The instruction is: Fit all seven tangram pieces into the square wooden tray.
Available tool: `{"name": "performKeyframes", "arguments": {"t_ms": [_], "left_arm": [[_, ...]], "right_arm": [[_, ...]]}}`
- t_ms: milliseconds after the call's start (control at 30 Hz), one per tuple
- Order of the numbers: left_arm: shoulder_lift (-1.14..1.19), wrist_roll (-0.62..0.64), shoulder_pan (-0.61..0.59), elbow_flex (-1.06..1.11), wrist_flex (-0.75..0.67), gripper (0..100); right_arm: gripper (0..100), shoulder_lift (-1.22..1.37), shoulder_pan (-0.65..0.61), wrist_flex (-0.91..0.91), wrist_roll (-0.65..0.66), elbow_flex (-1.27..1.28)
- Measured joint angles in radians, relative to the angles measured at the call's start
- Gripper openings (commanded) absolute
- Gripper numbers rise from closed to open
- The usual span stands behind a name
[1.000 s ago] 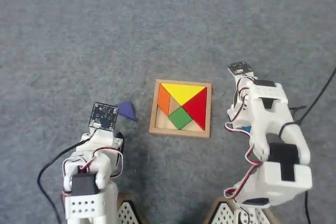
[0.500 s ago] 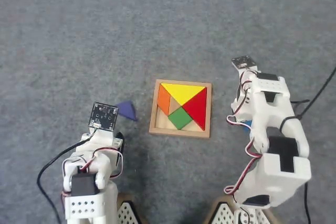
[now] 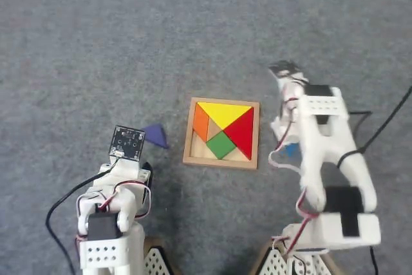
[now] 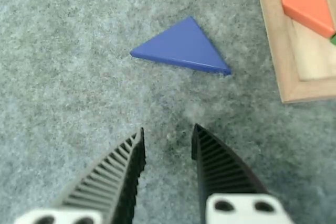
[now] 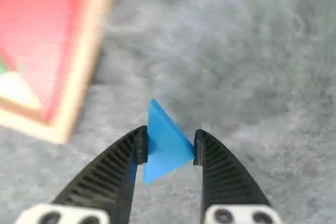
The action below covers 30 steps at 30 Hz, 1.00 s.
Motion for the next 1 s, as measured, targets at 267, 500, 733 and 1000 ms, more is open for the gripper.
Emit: {"name": "performKeyframes", "arguments": {"t_ms": [267,500,733,1000], "left_arm": [[0.0,0.0,0.0,0.0,0.0,14],[0.0,0.0,0.0,0.0,0.0,14],[0.0,0.0,0.0,0.0,0.0,14],[0.0,0.0,0.0,0.0,0.0,14]], "right_arm": [[7.9,-0.023,-0.281,0.029,-0.021,-0.092],[7.9,0.273,-0.417,0.098,-0.021,-0.385],[8.0,0.519,-0.519,0.166,0.014,-0.621],[7.6,0.548,-0.537,0.226,0.021,-0.652]]}}
